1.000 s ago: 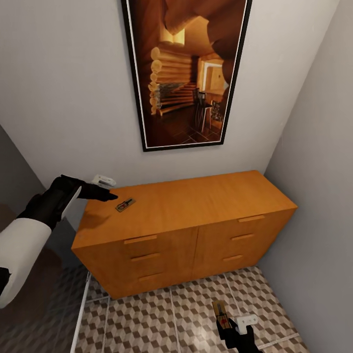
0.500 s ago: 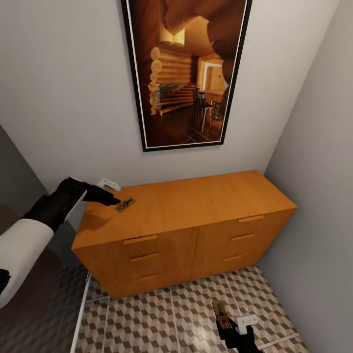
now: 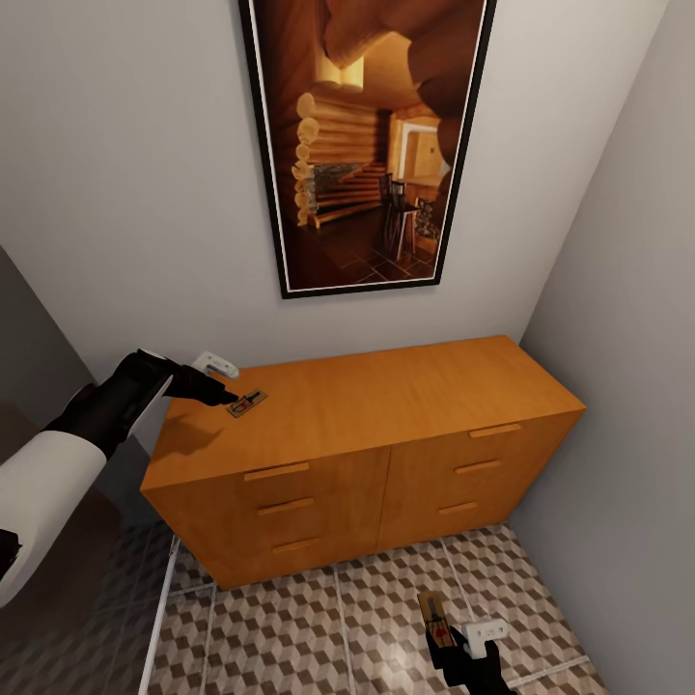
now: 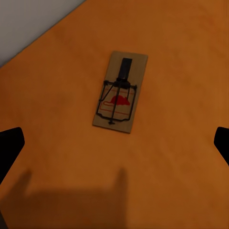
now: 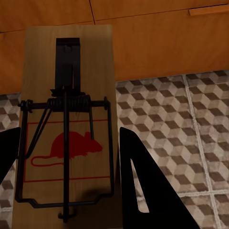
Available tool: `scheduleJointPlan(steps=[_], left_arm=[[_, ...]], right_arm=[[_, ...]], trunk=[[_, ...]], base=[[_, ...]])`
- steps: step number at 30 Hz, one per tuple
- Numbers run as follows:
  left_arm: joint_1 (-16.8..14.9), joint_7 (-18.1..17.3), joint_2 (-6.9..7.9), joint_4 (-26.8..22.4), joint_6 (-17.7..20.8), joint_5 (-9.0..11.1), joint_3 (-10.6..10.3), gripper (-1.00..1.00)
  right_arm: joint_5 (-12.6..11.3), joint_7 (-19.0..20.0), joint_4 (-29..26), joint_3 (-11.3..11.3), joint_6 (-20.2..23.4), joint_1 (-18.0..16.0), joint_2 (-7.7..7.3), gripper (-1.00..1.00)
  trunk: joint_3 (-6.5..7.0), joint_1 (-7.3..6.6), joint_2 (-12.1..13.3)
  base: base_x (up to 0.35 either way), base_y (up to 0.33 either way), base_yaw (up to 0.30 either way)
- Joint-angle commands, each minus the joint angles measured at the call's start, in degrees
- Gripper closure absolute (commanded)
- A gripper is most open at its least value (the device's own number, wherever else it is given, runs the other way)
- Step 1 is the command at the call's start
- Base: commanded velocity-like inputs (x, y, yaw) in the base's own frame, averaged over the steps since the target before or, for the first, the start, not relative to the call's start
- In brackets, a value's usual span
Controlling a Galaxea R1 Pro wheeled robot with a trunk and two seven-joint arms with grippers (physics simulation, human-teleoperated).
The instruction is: Take the four mousetraps from the cabinet in the bathroom and place them on the bathroom floor. Make sure all four end up on the same floor surface, and ensure that at least two of them are either under or directly next to the same bathroom sink.
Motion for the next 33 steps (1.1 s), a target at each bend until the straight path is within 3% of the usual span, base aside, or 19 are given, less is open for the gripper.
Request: scheduleJointPlan(steps=[1,19,27,33], left_arm=[[-0.1,-0.2,0.05,-0.1,0.2,-0.2,-0.2,-1.00],[-0.1,-3.7,0.05,0.0,0.0,-0.2,-1.9,-1.00],[-0.1,-5.7,0.16,0.2,0.0,-0.2,-4.2,-1.00],[-0.1,-6.1,0.33,0.2,0.0,-0.2,-4.6,-1.00]], right_arm=[[-0.8,0.6,0.1,0.3,-0.2,-0.1,-0.01,1.00],[-0.8,0.5,0.1,0.3,-0.1,-0.1,-0.01,1.00],[-0.8,0.5,0.1,0.3,-0.1,-0.1,-0.01,1.00],[-0.8,0.6,0.1,0.3,-0.2,-0.1,-0.01,1.00]], trunk=[[-0.11,0.03,-0.1],[-0.11,0.03,-0.1],[-0.11,0.03,-0.1],[-0.11,0.03,-0.1]], base=[[0.000,0.000,0.000],[0.000,0.000,0.000],[0.000,0.000,0.000],[0.000,0.000,0.000]])
